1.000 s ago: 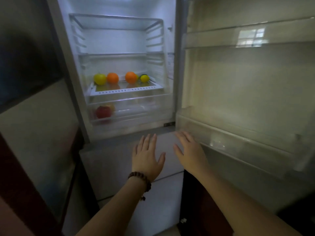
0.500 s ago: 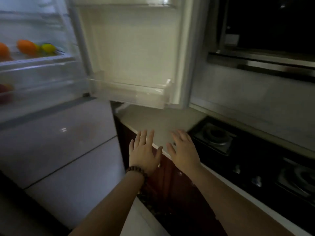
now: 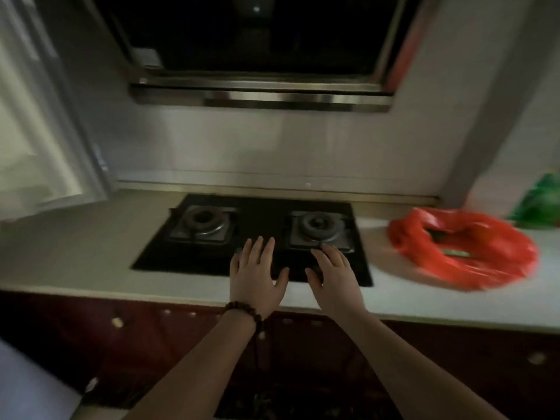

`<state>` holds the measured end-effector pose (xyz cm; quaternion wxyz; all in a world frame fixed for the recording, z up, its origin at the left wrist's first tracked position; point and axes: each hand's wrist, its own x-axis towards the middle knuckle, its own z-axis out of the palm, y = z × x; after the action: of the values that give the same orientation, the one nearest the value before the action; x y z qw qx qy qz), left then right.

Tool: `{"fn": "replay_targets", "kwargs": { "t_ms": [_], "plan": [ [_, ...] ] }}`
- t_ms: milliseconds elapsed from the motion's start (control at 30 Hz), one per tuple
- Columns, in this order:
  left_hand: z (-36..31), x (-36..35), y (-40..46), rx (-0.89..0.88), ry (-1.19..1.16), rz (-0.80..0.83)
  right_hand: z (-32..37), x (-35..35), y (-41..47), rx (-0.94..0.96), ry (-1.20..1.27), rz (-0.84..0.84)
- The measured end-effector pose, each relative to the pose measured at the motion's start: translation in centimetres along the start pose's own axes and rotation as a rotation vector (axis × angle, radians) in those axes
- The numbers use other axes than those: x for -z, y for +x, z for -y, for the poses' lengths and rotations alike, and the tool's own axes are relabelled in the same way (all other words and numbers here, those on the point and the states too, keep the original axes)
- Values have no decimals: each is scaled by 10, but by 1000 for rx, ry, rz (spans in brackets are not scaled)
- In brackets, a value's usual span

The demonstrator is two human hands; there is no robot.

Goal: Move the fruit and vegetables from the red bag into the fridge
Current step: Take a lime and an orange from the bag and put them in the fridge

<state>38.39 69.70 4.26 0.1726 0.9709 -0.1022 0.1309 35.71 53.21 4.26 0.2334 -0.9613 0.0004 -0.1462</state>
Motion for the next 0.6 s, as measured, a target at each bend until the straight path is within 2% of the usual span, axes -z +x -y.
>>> {"fn": "replay_targets", "kwargs": {
  "t_ms": [333,600],
  "plan": [
    [-167,-70,21,-381,-98,128,-146,80,-57,-350,-32,-144],
    [-258,-132,57,-506,-176,199,-230,106,-49,-484,-53,-206]
  ]
}}
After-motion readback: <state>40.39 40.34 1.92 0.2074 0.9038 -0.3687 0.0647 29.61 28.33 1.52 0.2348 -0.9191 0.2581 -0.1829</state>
